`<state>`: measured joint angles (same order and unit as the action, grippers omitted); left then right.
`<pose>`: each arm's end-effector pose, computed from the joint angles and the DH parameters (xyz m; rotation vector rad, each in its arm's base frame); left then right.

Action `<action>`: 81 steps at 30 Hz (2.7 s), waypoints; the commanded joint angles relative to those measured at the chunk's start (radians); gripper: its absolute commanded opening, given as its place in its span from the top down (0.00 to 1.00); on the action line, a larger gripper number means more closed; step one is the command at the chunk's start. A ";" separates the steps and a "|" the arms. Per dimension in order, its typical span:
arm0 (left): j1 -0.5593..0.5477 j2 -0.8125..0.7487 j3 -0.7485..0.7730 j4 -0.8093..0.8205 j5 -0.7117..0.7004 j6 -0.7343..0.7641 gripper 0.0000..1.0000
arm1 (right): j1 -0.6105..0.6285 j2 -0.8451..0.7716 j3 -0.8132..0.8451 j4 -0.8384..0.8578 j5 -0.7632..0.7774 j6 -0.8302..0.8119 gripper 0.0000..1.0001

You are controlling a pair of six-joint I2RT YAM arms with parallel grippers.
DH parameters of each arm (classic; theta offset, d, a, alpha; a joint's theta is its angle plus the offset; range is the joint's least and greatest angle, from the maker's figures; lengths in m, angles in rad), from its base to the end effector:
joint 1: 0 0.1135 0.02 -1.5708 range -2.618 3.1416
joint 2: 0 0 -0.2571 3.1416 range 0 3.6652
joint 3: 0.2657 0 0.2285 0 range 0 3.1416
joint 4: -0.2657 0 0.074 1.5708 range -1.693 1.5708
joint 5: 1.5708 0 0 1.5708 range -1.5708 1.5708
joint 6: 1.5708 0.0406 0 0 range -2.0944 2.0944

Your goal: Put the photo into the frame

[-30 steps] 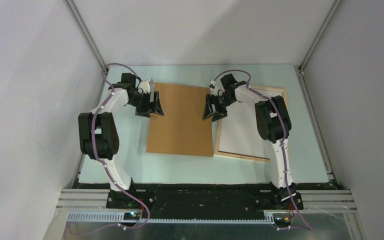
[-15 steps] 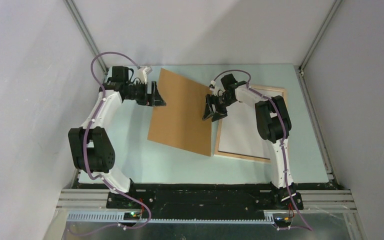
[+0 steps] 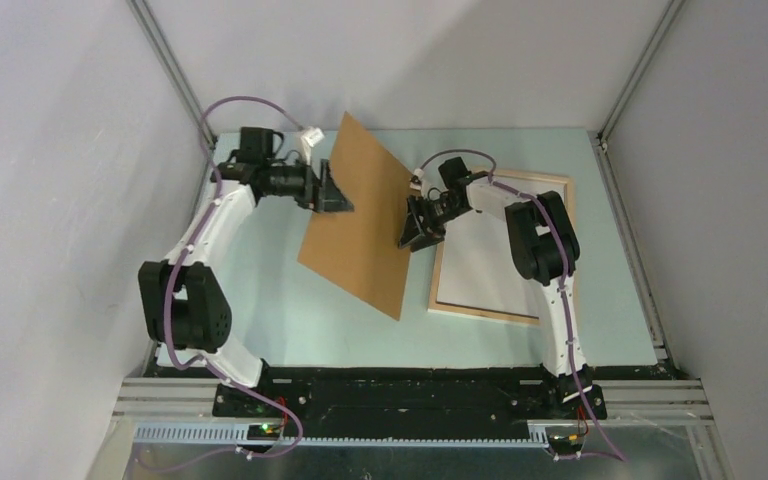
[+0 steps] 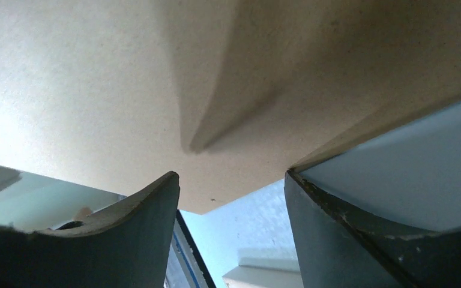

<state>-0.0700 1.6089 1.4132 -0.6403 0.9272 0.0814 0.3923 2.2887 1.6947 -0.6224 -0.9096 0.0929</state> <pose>0.3206 -0.0550 0.3134 0.5858 2.1520 -1.0901 0.3941 0.1977 0.1407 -0.6348 2.6279 1.3942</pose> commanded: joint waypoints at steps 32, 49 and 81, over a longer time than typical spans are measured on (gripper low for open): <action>-0.136 -0.096 0.052 -0.233 -0.476 -0.110 0.72 | 0.041 -0.174 0.004 0.043 -0.087 0.030 0.20; -0.137 -0.121 0.163 -0.395 -0.683 -0.023 1.00 | 0.051 -0.224 0.086 0.065 -0.098 0.122 0.15; -0.166 -0.044 0.388 -0.685 -0.631 -0.026 0.70 | 0.113 -0.187 0.159 0.426 -0.145 0.538 0.09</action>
<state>-0.2173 1.5787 1.7695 -1.3170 0.2249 0.0349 0.4927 2.1021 1.7847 -0.2119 -1.0302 0.6144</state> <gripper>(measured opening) 0.261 0.912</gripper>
